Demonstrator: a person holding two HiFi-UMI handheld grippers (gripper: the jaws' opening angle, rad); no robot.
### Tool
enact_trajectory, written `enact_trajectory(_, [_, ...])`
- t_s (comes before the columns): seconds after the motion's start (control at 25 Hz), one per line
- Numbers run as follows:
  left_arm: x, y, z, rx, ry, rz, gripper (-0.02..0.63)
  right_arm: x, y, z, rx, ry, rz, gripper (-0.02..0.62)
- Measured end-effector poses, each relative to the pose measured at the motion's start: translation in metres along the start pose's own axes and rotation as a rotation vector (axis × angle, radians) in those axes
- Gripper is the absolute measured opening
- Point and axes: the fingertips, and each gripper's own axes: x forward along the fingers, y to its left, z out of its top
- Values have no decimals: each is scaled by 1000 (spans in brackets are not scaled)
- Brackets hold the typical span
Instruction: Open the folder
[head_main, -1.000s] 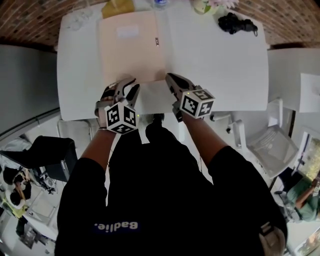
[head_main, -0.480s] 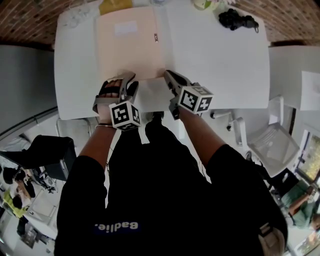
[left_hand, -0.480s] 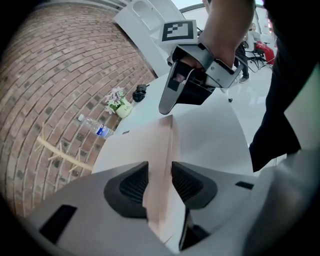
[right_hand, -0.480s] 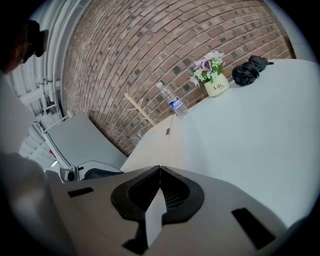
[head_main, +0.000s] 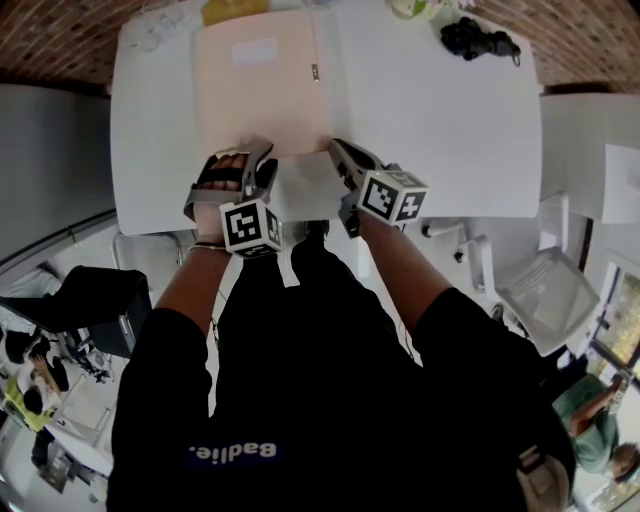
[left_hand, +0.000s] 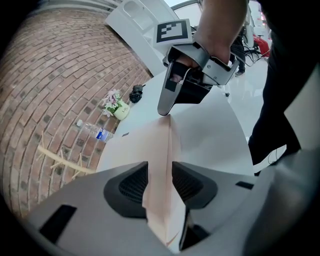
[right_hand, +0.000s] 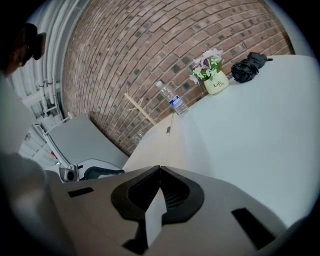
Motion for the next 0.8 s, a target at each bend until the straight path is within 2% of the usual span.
enact_trajectory(0.24, [-5, 14, 8, 18, -13, 29, 150, 0, -1, 1, -7, -2, 2, 29])
enact_trajectory(0.36, [-3, 13, 4, 64, 11, 20, 152, 1, -2, 1, -4, 1, -3, 29])
enact_trajectory(0.6, [-1, 7, 2, 142, 6, 26, 138, 2, -2, 2, 8, -12, -6, 29])
enact_trajectory(0.8, [-3, 5, 3, 111, -12, 44, 104, -2, -9, 4, 59, -59, -16, 29])
